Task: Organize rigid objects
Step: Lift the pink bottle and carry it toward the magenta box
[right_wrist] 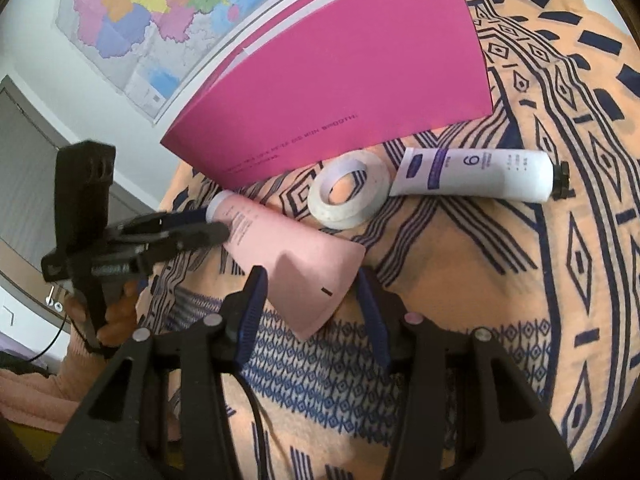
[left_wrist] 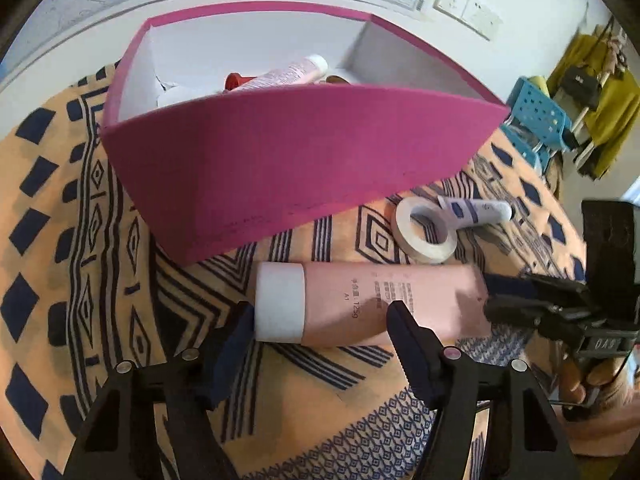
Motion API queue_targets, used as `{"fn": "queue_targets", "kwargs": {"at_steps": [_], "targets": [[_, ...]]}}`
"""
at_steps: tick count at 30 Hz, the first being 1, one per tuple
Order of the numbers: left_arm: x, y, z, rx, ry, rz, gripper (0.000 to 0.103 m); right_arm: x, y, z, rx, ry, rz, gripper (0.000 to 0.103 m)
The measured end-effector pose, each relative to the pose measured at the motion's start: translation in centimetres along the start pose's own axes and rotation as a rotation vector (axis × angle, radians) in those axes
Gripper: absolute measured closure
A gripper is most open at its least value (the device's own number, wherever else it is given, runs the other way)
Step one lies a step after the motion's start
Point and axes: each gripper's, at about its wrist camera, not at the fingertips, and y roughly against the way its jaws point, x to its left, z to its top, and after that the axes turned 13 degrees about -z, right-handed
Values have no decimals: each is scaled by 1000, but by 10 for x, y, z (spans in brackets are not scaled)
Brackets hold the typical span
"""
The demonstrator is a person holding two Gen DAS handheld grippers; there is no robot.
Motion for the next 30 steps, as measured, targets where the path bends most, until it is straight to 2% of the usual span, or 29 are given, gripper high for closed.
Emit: {"fn": "queue_targets", "kwargs": {"at_steps": [5, 8, 15, 20, 22, 23, 24, 26, 28, 30], "targets": [[4, 4, -1, -4, 36, -26, 34, 0, -2, 0, -2, -5, 2, 54], [1, 9, -3, -12, 43, -7, 34, 3, -2, 1, -7, 1, -22, 54], [-22, 16, 1, -45, 42, 26, 34, 7, 11, 10, -41, 11, -57, 54], [-42, 31, 10, -76, 16, -9, 33, 21, 29, 21, -81, 70, -22, 54], [-50, 33, 16, -78, 17, -33, 35, 32, 37, 29, -103, 101, 2, 58], [-54, 34, 18, -78, 12, -69, 36, 35, 39, 31, -110, 114, 17, 69], [-60, 34, 22, -83, 6, -86, 37, 42, 40, 33, -117, 133, 24, 76], [-70, 31, 24, -108, -31, -33, 37, 49, 37, 36, -130, 164, 0, 78], [-68, 22, 23, -87, -16, -54, 37, 42, 26, 36, -122, 147, -28, 77], [-66, 15, 19, -75, -15, -36, 37, 26, 19, 35, -120, 111, -70, 77]]}}
